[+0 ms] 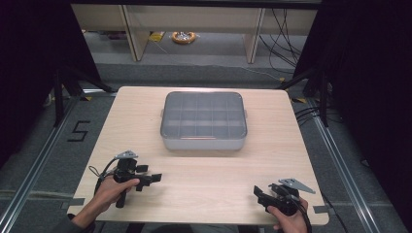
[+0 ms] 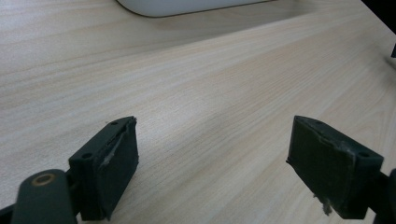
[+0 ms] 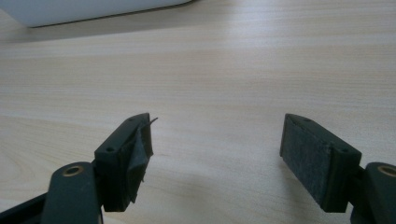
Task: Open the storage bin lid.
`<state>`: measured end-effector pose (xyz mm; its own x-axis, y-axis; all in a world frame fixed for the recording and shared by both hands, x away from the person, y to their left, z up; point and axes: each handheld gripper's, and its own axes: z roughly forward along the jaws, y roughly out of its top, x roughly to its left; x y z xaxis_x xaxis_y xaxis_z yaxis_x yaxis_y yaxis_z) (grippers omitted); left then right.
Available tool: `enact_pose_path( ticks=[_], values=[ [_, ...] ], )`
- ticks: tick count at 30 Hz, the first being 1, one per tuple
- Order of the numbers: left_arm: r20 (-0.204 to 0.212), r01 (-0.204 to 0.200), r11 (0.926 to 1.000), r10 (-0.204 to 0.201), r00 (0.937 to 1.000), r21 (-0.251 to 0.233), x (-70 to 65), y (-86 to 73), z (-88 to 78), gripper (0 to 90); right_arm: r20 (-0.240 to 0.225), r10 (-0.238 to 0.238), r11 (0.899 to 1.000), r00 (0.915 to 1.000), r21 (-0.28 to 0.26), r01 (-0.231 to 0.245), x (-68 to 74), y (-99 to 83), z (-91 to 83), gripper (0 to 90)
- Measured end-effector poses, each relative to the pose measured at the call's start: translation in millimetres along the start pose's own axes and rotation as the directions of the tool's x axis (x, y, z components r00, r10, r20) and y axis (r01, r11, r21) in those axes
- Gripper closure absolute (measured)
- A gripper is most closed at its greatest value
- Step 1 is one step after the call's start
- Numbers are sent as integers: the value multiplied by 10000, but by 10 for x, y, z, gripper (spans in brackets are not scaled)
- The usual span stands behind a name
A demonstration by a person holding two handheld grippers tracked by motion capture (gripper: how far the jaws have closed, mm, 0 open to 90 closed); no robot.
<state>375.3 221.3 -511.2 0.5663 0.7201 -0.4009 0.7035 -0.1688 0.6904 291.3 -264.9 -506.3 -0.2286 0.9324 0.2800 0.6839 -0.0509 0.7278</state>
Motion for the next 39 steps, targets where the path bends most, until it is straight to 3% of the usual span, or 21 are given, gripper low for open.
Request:
enact_pose_path(
  ticks=[5,6,11,12,13,15,16,17,23,25,26,27,29,33,34,36,38,39],
  values=[
    [80,218,9998,-218,9997,-8,6,3,-1,150,-24,16,10000,10000,-6,-16,-2,0,-1,261],
    [77,214,9998,-214,9997,-18,4,3,-1,150,21,345,9994,9994,18,-345,28,-4,-6,261],
    [104,241,9997,-241,9997,-11,10,8,-11,148,-16,493,9988,9988,48,-493,41,-6,-10,260],
    [72,227,9997,-227,9997,-24,10,8,-16,148,131,448,9990,9989,77,-449,39,-7,-6,260],
    [72,227,9997,-227,9997,-24,10,8,-16,148,71,-15,10000,10000,-78,16,-2,-2,3,260],
    [94,308,9995,-307,9995,-105,5,12,-22,148,55,-22,10000,10000,-86,23,-2,1,-1,259],
    [95,340,9993,-339,9994,-135,2,13,-21,148,84,521,9985,9986,138,-522,43,1,-25,258],
    [95,340,9993,-339,9994,-135,2,13,-21,148,-154,534,9986,9985,-7,-534,39,2,-17,258],
    [77,223,9996,-222,9997,-198,-4,22,-31,149,-91,654,9977,9978,-144,-656,36,11,-5,247],
    [58,300,9992,-299,9995,-265,-1,28,-34,149,-199,653,9977,9977,-164,-657,23,15,-9,243],
    [25,325,9990,-324,9995,-301,0,32,-37,149,-219,226,9990,9995,-370,-234,-28,24,4,239],
    [50,335,9990,-333,9994,-311,3,37,-42,149,-177,324,9985,9993,-439,-331,-28,25,-1,231],
    [128,460,9983,-456,9989,-348,4,45,-41,149,-409,753,9961,9963,-434,-770,-11,37,-13,226],
    [201,544,9978,-537,9984,-372,3,60,-34,149,-445,574,9963,9974,-609,-601,-42,68,6,227],
    [198,550,9978,-544,9983,-357,5,68,-34,149,-713,1028,9925,9921,-594,-1071,-37,104,20,232],
    [399,854,9954,-837,9957,-441,17,100,-43,148,-923,913,9922,9915,-760,-984,-80,156,43,242],
    [367,836,9954,-819,9960,-474,26,116,-49,149,-906,937,9920,9915,-763,-1007,-89,176,49,243],
    [317,866,9948,-850,9959,-528,33,132,-54,149,-1150,1028,9907,9880,-768,-1120,-103,213,54,245]
  ],
)
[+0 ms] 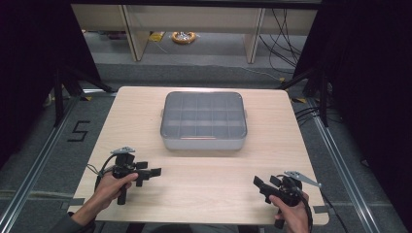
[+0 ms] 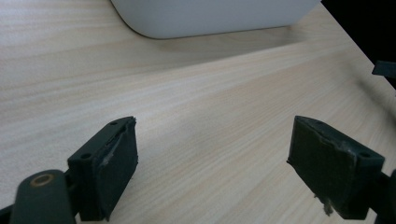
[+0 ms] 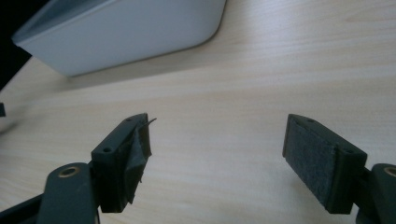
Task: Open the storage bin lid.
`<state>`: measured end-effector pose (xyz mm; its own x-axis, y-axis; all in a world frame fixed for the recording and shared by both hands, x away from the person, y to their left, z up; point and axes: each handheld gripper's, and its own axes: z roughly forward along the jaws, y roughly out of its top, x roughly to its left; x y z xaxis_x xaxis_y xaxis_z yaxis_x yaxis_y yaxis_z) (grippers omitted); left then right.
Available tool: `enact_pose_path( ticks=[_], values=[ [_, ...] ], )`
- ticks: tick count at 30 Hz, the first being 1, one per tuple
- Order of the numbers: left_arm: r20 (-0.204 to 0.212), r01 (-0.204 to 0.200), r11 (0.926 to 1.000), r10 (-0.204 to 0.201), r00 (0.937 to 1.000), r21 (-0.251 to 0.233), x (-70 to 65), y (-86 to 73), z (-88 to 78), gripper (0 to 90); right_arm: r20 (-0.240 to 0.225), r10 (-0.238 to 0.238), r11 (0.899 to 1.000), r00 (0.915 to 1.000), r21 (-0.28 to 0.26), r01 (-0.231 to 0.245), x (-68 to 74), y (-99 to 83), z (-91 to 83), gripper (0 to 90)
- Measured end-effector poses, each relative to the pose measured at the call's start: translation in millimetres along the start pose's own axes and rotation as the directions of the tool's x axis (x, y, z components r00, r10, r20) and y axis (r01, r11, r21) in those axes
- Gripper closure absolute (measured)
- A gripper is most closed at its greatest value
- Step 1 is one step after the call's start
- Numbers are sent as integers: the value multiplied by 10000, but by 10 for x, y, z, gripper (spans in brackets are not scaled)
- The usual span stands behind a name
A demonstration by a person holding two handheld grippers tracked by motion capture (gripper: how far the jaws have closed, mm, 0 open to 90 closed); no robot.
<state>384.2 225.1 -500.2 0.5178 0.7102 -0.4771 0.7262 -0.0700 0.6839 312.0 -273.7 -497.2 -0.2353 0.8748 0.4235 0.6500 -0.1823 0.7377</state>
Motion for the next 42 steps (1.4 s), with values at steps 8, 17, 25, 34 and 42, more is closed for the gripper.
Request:
enact_pose_path(
  ticks=[8,17,25,34,42],
  values=[
    [19,225,9993,-225,9997,-305,30,151,-20,157,-351,408,9991,9985,-134,-413,41,353,153,283],
    [-223,695,9961,-708,9972,-547,159,385,9,158,-740,1140,9929,9907,-259,-1162,61,745,373,327],
    [-281,712,9943,-736,9969,-788,248,621,44,246,-629,1670,9837,9839,-576,-1706,-79,1011,515,391],
    [-239,999,9888,-1031,9944,-1106,300,860,106,290,-412,1312,9892,9905,-603,-1336,-151,1249,743,422],
    [-488,1110,9842,-1187,9917,-1379,371,999,122,310,-142,622,9960,9980,-631,-630,-64,1444,962,424]
  ],
)
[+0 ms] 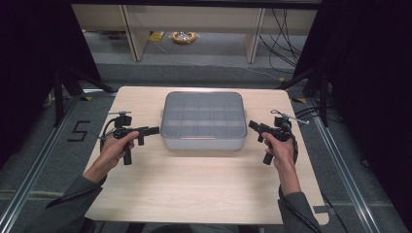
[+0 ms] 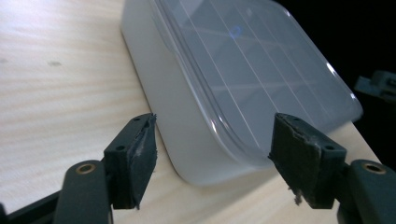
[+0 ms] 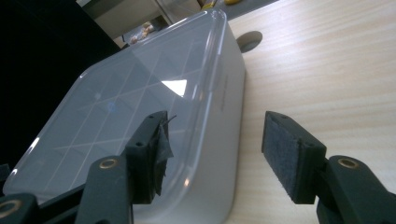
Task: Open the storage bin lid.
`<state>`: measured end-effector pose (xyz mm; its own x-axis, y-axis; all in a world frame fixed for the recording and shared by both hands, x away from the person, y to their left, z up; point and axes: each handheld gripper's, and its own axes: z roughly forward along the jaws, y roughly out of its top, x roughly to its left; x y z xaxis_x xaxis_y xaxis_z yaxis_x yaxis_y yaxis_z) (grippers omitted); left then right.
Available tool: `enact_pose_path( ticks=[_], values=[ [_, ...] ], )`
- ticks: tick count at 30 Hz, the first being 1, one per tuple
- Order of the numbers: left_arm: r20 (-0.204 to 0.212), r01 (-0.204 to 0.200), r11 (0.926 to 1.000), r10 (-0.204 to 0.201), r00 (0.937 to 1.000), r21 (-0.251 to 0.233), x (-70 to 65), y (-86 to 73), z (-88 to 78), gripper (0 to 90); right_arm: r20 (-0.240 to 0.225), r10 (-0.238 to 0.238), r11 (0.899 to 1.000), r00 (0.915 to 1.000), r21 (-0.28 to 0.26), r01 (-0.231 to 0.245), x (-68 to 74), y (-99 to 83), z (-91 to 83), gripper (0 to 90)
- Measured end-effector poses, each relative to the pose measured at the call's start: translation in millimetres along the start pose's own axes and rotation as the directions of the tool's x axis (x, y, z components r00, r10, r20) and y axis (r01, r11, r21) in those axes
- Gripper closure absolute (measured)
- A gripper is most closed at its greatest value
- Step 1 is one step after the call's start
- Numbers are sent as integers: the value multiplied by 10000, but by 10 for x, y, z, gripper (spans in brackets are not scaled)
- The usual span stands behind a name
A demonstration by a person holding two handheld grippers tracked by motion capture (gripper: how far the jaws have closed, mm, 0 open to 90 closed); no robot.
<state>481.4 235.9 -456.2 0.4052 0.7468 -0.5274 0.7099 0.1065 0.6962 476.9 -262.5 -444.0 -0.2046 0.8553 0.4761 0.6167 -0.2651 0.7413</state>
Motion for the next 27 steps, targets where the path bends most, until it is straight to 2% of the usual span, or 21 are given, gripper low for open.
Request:
enact_pose_path(
  ticks=[1,4,5,6,7,8,9,10,12,13,14,15,16,17,19,20,21,23,24,25,27],
  values=[
    [-21,42,10000,-42,10000,-5,5,40,22,308,30,475,9988,9989,134,-475,62,21,11,424],
    [17,138,9999,-138,9999,58,7,77,49,304,81,314,9994,9995,108,-314,90,71,52,425],
    [0,25,9999,-25,10000,130,4,100,72,304,68,-21,10000,10000,20,21,79,95,79,424],
    [-33,7,9999,-6,10000,156,-1,116,88,303,127,743,9963,9972,431,-748,148,118,115,424],
    [-46,-17,9998,18,10000,192,-1,140,106,302,77,-220,9997,9997,122,219,66,130,177,424],
    [-74,129,9998,-127,9999,155,-7,185,142,302,206,410,9984,9989,385,-417,107,133,196,424],
    [-74,129,9998,-127,9999,155,-7,185,142,301,279,470,9977,9985,482,-483,106,141,224,423],
    [-48,201,9996,-200,9998,189,-23,234,180,303,293,253,9988,9992,405,-265,90,151,261,424],
    [-69,125,9997,-123,9999,228,-29,251,194,303,235,220,9990,9995,385,-229,85,165,291,424],
    [-60,49,9995,-48,10000,308,-43,295,236,302,149,-121,9995,9998,308,116,56,191,341,424],
    [-60,49,9995,-48,10000,308,-43,295,236,302,221,771,9956,9968,526,-781,126,192,337,424],
    [-94,128,9996,-125,9999,264,-53,337,278,301,209,128,9991,9997,396,-136,80,209,363,424],
    [-66,112,9996,-110,9999,252,-56,356,301,299,282,724,9955,9970,598,-740,131,218,366,424],
    [-27,114,9997,-113,9999,208,-53,375,330,298,307,352,9983,9989,445,-365,110,231,390,422],
    [-47,180,9996,-179,9998,229,-48,395,353,299,385,460,9979,9982,449,-477,115,256,415,420],
    [-137,229,9994,-226,9997,259,-36,428,389,302,359,78,9991,9993,417,-93,80,269,434,424],
    [-175,220,9994,-215,9996,268,-34,442,406,303,401,476,9974,9981,518,-497,118,271,443,425],
    [-200,357,9992,-353,9992,195,-48,464,447,304,485,505,9968,9975,592,-533,145,284,477,427],
    [-200,357,9992,-353,9992,195,-48,464,447,304,485,505,9968,9975,592,-533,145,284,477,427],
    [-245,226,9990,-217,9995,391,-41,490,472,305,520,459,9962,9976,713,-495,158,293,502,427],
    [-278,268,9989,-257,9993,391,-46,505,493,314,524,295,9970,9982,706,-331,151,296,527,427]
  ],
)
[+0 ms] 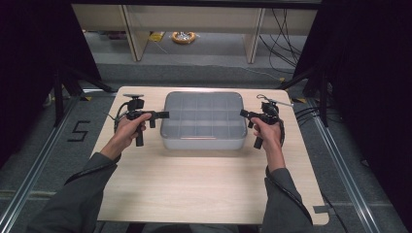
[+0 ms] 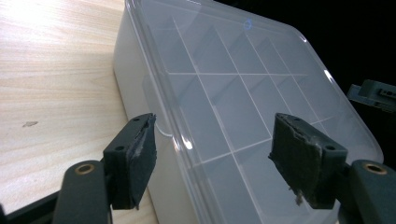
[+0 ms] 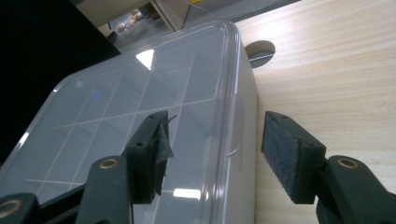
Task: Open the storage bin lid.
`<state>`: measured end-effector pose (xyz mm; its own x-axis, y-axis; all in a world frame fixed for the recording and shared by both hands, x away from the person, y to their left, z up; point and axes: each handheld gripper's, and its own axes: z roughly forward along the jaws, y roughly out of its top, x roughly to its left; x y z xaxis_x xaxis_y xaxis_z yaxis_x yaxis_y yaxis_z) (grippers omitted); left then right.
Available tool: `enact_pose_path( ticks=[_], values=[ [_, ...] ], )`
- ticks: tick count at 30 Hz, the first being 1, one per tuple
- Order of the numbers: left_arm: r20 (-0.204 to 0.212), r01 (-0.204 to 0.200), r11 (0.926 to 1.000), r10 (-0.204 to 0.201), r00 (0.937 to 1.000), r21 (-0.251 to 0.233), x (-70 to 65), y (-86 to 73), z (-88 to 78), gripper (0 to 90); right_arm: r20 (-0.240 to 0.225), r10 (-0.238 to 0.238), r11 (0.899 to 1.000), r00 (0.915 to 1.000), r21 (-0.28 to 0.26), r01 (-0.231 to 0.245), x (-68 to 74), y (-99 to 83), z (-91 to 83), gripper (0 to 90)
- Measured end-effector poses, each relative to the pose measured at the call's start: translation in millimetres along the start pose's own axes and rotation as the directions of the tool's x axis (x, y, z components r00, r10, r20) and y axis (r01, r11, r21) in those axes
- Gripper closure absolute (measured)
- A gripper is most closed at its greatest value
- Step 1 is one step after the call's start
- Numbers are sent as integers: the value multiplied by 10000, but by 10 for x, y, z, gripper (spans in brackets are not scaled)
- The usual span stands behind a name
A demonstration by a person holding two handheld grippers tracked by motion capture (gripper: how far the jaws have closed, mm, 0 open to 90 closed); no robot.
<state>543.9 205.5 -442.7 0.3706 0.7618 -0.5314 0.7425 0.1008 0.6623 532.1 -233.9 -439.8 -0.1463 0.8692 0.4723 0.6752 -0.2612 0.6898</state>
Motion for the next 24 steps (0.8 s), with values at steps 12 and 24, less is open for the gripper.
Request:
enact_pose_path(
  ticks=[12,24],
  values=[
    [-501,356,9992,-348,9981,163,125,67,185,375,180,313,9992,9993,252,-318,3,-30,148,430],
    [-303,211,9993,-201,9993,324,132,90,266,489,-18,510,9981,9987,345,-509,31,-43,222,457]
  ],
)
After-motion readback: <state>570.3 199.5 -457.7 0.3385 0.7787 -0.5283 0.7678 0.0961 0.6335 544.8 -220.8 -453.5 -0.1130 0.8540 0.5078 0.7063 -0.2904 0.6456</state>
